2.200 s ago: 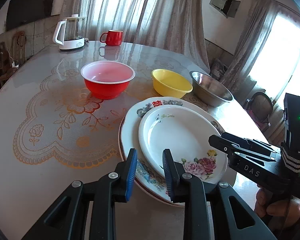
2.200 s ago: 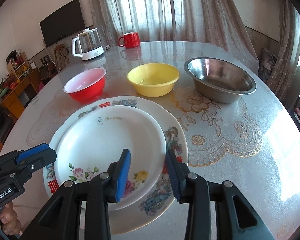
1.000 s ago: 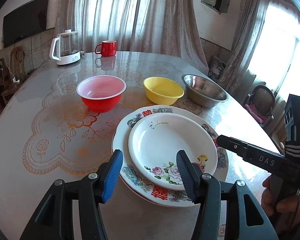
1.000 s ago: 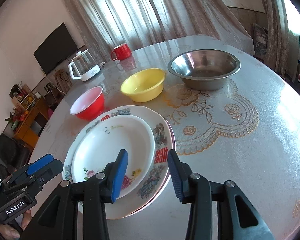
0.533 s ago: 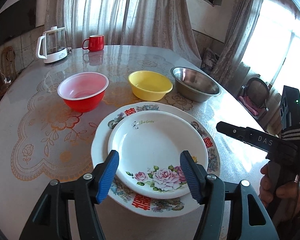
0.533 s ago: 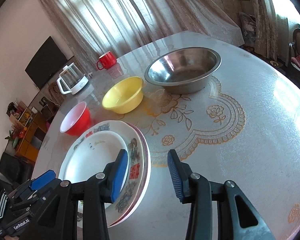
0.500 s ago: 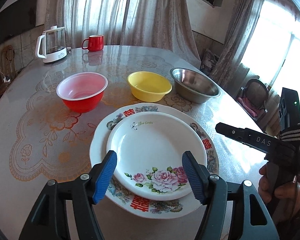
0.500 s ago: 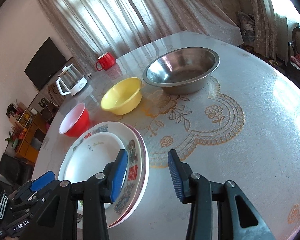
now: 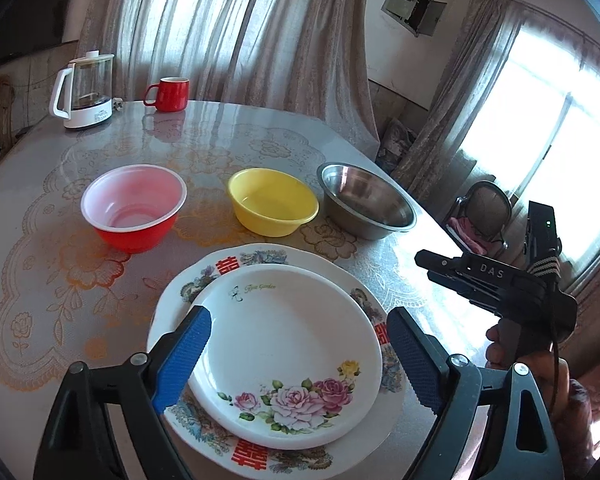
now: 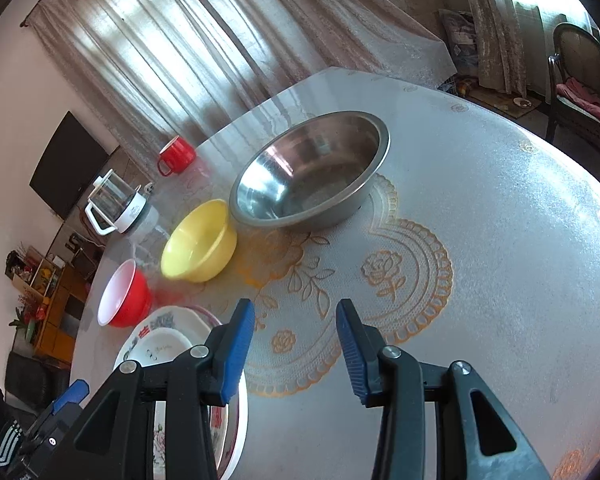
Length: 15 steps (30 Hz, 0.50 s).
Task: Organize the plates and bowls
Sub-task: 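Move the right gripper away from the plates toward the steel bowl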
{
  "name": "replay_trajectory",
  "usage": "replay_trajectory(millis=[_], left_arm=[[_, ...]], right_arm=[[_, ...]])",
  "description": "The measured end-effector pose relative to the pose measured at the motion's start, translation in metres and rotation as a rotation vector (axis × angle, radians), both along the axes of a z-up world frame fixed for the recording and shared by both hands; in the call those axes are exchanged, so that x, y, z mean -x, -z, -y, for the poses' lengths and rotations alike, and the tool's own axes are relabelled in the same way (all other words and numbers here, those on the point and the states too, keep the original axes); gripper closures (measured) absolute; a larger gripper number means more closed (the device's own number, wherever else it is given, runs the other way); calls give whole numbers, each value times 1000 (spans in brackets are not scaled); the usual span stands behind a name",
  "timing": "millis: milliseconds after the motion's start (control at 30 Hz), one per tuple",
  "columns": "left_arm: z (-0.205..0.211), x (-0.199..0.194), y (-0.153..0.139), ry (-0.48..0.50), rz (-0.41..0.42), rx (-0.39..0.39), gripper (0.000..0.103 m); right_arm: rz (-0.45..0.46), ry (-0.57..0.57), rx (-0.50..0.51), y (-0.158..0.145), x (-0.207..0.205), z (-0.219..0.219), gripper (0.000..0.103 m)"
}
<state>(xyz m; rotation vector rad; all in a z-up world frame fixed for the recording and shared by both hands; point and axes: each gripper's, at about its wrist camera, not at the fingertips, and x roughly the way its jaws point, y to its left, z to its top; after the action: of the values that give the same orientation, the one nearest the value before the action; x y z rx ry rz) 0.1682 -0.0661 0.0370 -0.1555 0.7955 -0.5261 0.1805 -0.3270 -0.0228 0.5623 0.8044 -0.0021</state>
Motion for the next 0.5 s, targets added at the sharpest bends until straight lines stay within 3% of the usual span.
replay_trajectory(millis=[167,500], left_arm=[[10,-15,-1,52,-77,49,8],[54,-40,-12,103,-28,-45,8]], right_arm=[[0,40,-15,0,-14,16,60],[-3,110,-15,4,-43,47,60]])
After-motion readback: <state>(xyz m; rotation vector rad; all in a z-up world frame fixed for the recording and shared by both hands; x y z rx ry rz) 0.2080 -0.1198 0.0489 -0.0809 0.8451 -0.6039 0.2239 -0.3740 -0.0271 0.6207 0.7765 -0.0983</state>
